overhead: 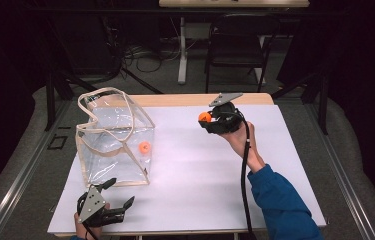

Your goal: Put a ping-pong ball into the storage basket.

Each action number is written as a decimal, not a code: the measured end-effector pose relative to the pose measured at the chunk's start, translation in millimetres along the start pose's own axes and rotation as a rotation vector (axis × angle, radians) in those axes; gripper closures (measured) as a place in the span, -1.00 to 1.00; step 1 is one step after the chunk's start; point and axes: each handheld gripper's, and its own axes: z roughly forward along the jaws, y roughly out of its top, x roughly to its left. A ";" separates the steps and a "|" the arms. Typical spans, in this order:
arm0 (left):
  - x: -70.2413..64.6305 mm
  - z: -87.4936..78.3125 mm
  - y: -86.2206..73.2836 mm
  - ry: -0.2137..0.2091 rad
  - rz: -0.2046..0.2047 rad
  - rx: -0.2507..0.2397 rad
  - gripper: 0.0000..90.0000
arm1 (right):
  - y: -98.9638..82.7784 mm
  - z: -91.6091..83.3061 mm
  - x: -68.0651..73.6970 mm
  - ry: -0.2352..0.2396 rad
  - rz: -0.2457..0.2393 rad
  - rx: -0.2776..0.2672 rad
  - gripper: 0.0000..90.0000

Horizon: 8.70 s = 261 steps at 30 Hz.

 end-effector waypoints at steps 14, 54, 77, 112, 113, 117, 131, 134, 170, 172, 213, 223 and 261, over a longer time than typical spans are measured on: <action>0.0 0.0 0.0 0.000 0.001 0.000 -0.64 | 9.2 -7.3 0.8 -0.002 -0.014 -0.033 0.12; -0.1 -0.3 0.0 0.002 0.003 0.000 -0.64 | 34.8 -13.5 8.4 0.012 -0.047 -0.077 0.12; 0.3 -0.2 -0.1 -0.001 0.004 0.000 -0.64 | 53.0 -8.1 15.8 0.028 -0.075 -0.091 0.12; 0.4 -0.9 -0.3 0.001 -0.001 -0.002 -0.64 | 76.0 3.0 31.5 0.057 -0.121 -0.104 0.12; 0.4 -0.8 -0.3 0.003 -0.001 -0.001 -0.64 | 76.4 3.2 31.7 0.057 -0.122 -0.105 0.12; 0.5 -0.7 -0.2 0.002 0.003 0.000 -0.64 | 77.3 3.8 33.0 0.058 -0.124 -0.105 0.12; 0.5 -0.9 -0.2 0.001 0.003 0.000 -0.64 | 84.3 6.9 40.4 0.067 -0.146 -0.105 0.12; 0.3 -0.8 -0.4 0.000 -0.002 -0.002 -0.64 | 86.0 7.7 42.5 0.071 -0.152 -0.108 0.12; 0.9 -0.9 -0.5 0.001 -0.006 -0.004 -0.64 | 110.1 16.8 62.4 0.124 -0.190 -0.128 0.12; 1.1 -0.9 -0.5 0.000 -0.006 -0.004 -0.64 | 111.5 16.8 63.4 0.126 -0.193 -0.131 0.12; 0.8 -1.7 -0.4 0.001 0.002 -0.004 -0.64 | 134.6 30.3 89.5 0.174 -0.229 -0.156 0.12; 0.9 -1.9 -0.3 0.001 0.004 -0.003 -0.64 | 139.9 33.4 97.8 0.184 -0.240 -0.153 0.12; 0.8 -2.5 -0.6 0.003 -0.005 -0.010 -0.64 | 153.2 53.2 125.0 0.229 -0.277 -0.133 0.12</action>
